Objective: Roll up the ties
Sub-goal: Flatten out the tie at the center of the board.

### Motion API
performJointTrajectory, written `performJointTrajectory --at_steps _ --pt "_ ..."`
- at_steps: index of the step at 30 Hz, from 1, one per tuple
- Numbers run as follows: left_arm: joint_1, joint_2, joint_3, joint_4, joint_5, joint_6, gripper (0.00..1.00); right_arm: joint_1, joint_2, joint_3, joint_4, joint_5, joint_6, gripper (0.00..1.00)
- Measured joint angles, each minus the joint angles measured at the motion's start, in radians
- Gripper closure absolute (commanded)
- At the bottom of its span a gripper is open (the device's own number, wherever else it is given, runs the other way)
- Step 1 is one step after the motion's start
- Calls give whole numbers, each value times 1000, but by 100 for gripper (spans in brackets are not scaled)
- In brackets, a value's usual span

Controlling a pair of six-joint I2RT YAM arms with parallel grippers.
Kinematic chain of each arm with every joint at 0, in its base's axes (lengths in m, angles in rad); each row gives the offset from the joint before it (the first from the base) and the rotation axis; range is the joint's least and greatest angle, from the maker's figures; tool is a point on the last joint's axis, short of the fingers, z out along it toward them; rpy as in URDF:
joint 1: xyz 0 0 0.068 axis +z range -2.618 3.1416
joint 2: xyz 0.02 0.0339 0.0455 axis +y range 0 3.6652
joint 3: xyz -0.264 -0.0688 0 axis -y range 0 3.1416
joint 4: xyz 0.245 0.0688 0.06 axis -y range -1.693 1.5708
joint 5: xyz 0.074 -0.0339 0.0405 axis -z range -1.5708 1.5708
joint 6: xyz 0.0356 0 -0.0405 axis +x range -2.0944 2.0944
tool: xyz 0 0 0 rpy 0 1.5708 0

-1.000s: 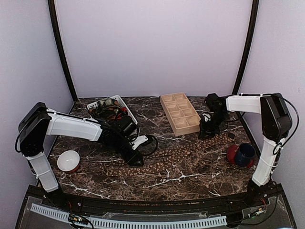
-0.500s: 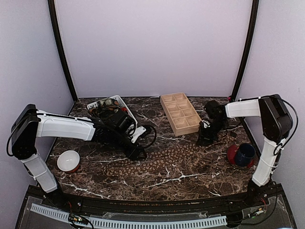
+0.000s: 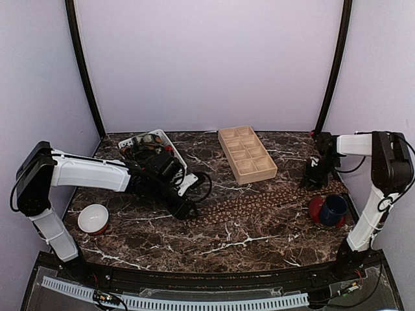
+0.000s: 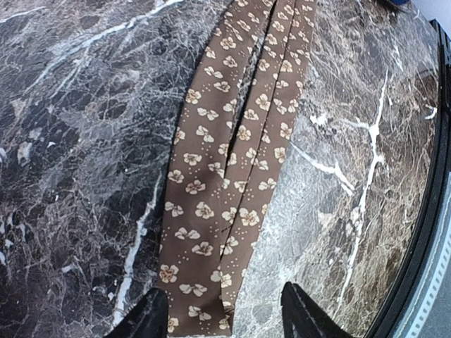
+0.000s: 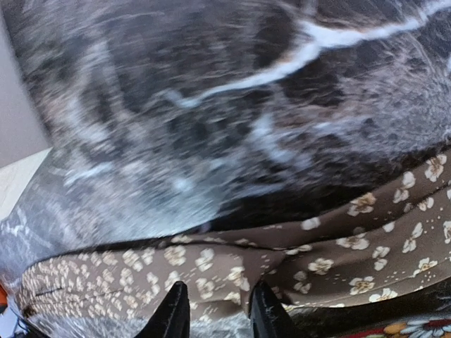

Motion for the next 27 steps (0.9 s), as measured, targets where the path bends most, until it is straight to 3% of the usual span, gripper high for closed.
performJointTrajectory --at_steps 13,27 --pt "-8 223 193 -23 22 3 45 171 -87 -5 -6 -101 -30 66" --pt "-15 282 215 -38 7 3 51 66 13 43 -78 10 -82 67"
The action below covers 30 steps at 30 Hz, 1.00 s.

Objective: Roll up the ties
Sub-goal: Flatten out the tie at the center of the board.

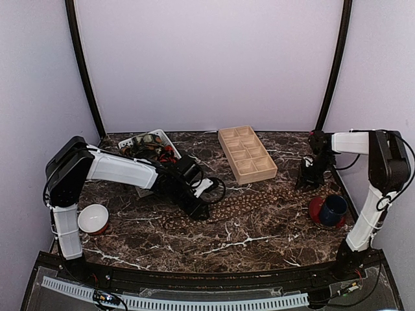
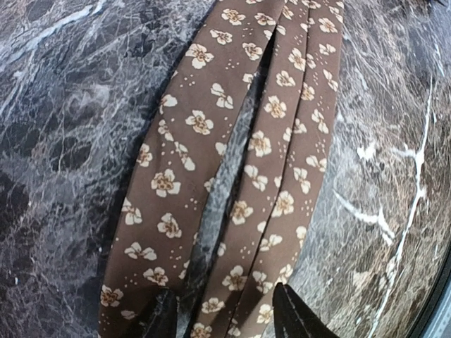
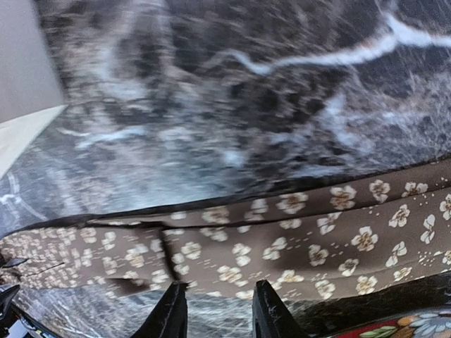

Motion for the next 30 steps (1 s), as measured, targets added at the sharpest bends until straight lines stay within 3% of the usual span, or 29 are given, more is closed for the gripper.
performJointTrajectory --at_steps 8,17,25,30 --pt "28 -44 -48 10 -1 -9 51 90 -29 37 37 -77 28 72" --pt "43 -44 -35 10 0 -18 51 90 52 29 48 -67 32 77" --pt "43 -44 -35 13 0 -23 55 -38 73 28 17 -23 -2 78" --pt "43 -38 -18 10 2 -21 57 -121 54 33 -3 23 -15 72"
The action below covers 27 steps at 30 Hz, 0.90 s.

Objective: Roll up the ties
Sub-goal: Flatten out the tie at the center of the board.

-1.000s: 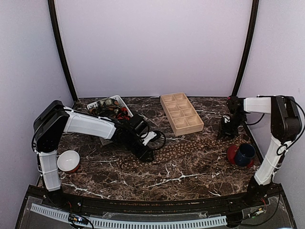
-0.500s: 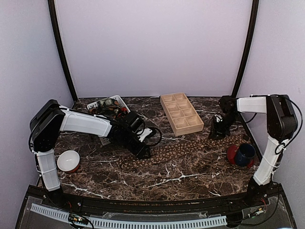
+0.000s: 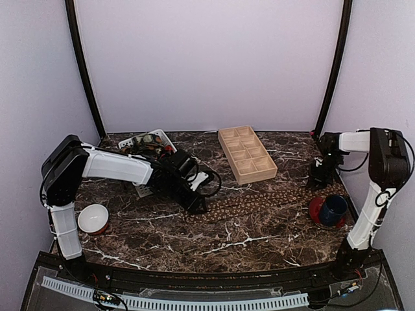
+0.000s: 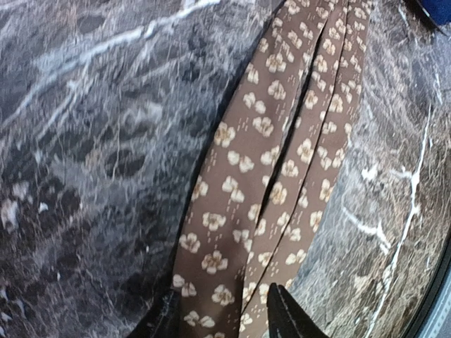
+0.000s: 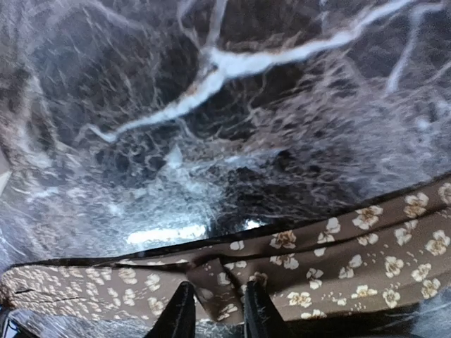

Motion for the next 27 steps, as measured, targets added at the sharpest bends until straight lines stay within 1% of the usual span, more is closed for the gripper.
performJointTrajectory --at_steps 3,6,10,13,21,27 --pt "0 12 30 4 8 2 57 -7 -60 4 1 -16 0 70" --pt "0 18 50 12 20 4 57 10 -112 50 -1 -43 4 69" --pt "0 47 95 14 37 11 56 39 -121 99 24 -73 3 68" --pt "0 79 132 14 51 15 56 77 -108 98 28 -95 10 68" --pt "-1 143 183 3 63 18 56 257 -20 98 57 -113 31 70" --pt "-13 202 245 -14 61 19 56 302 24 88 72 -87 29 71"
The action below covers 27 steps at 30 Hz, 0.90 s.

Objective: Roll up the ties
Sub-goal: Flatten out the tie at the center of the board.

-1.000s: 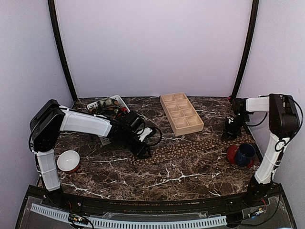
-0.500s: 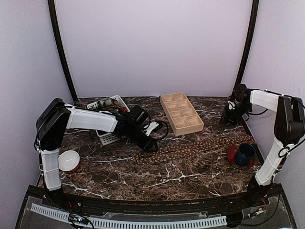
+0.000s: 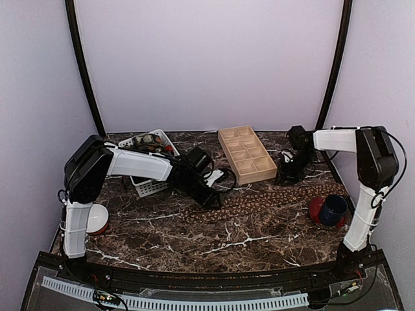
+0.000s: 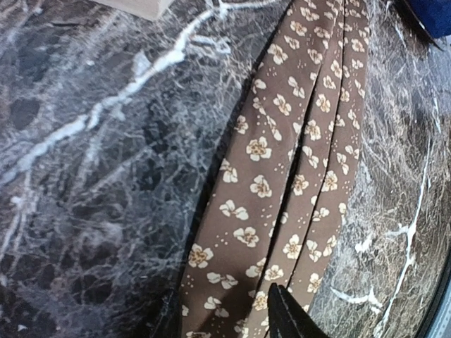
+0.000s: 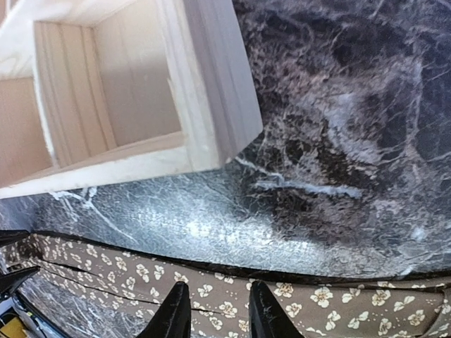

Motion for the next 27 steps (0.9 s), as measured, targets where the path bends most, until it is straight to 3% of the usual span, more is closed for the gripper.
performJointTrajectory --at_steps 4,9,17,19,27 --pt "-14 13 7 2 -3 1 60 21 9 -35 15 31 -4 71" --pt "-21 20 14 0 -13 3 74 40 23 -62 39 69 -16 75" --pt "-21 22 15 -12 -25 8 95 55 10 -86 68 143 -33 99" --pt "-22 22 16 -21 -25 8 100 55 10 -88 71 150 -34 100" --pt "-29 19 16 -24 -15 17 100 56 -16 -89 60 131 -37 100"
